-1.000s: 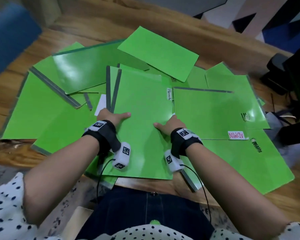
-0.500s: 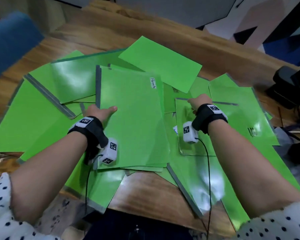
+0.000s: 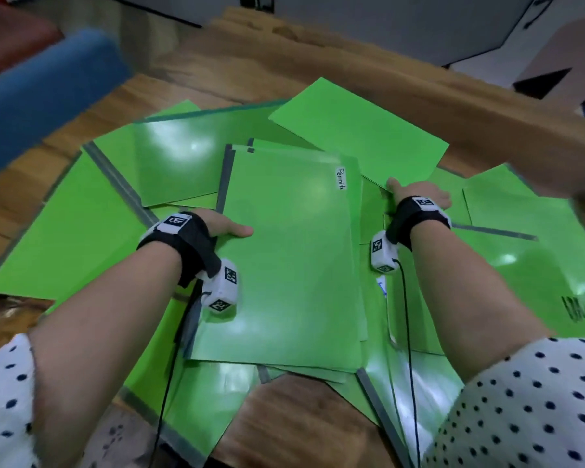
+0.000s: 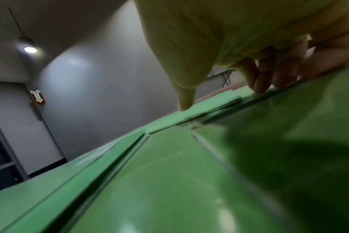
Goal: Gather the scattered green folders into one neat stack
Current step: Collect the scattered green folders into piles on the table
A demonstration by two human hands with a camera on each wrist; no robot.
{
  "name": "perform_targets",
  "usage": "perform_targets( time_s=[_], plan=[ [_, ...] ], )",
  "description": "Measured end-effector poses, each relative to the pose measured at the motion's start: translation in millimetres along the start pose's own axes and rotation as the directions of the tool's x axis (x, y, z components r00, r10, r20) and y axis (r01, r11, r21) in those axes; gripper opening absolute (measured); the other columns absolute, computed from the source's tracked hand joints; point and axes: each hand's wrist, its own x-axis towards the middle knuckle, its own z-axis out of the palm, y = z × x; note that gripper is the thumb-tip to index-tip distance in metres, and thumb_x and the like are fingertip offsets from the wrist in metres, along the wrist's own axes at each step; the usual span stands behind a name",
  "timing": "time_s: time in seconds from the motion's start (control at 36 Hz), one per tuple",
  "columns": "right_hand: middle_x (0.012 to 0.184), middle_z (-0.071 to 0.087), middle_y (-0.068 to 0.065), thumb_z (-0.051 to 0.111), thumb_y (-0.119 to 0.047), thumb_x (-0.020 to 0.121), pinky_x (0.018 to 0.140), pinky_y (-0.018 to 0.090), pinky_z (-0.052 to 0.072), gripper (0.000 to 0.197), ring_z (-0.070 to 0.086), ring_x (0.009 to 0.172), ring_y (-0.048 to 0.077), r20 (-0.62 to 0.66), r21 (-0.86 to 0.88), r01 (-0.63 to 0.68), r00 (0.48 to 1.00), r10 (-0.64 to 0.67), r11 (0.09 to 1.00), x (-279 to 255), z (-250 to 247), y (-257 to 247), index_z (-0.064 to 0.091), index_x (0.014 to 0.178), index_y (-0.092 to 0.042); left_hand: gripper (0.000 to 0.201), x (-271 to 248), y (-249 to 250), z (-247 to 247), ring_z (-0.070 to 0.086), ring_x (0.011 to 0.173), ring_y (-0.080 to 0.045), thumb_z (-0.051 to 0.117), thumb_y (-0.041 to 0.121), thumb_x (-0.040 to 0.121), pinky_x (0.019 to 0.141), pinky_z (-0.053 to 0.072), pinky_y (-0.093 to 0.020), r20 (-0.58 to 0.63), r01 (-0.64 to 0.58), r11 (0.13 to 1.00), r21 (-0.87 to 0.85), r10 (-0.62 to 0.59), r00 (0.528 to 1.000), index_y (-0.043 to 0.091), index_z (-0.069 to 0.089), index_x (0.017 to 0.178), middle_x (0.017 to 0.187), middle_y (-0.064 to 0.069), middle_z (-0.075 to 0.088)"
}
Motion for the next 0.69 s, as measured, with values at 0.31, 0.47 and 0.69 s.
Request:
perform_targets(
  time_s=[0.31,0.47,0.69],
  plan=[
    [0.103,0.063,0.013,0.072,-0.070,0.039,0.082,0.052,0.050,0.093,0.062,0.092,0.036,0.083,0.181,-0.065,0.995,0.051,0.981,76.8,30.6,8.6,0.057,0.109,-0.011,0.099,11.2,-6.3,2.6,0.051,0.117,-0.034,0.078,0.053,0.065,0.094,0.044,-0.039,-0.018,0.006,1.000,0.003,-0.006,1.000,-0.003,0.038,0.136,0.135,-0.019,0.048],
    [0.139,0.046,0.011,0.077,-0.050,0.056,0.103,0.048,0.040,0.093,0.046,0.125,0.032,0.149,0.405,-0.108,0.988,0.051,0.908,30.7,6.4,0.0,0.044,0.135,-0.012,0.096,12.6,-5.5,2.9,0.049,0.119,-0.034,0.075,0.054,0.069,0.090,0.043,-0.037,-0.010,0.007,0.999,0.034,-0.007,1.000,-0.002,0.038,0.137,0.139,-0.019,0.046],
    [0.127,0.050,0.015,0.051,0.001,0.091,0.089,0.029,0.048,0.051,0.056,0.108,0.027,-0.163,0.676,0.095,0.986,0.022,0.730,-26.5,-29.5,-20.5,0.024,0.134,-0.002,0.085,8.0,-7.5,4.9,0.046,0.125,-0.033,0.069,0.049,0.078,0.099,0.041,-0.036,0.009,0.010,1.000,-0.023,-0.010,1.000,-0.002,0.039,0.138,0.142,-0.017,0.044]
  ],
)
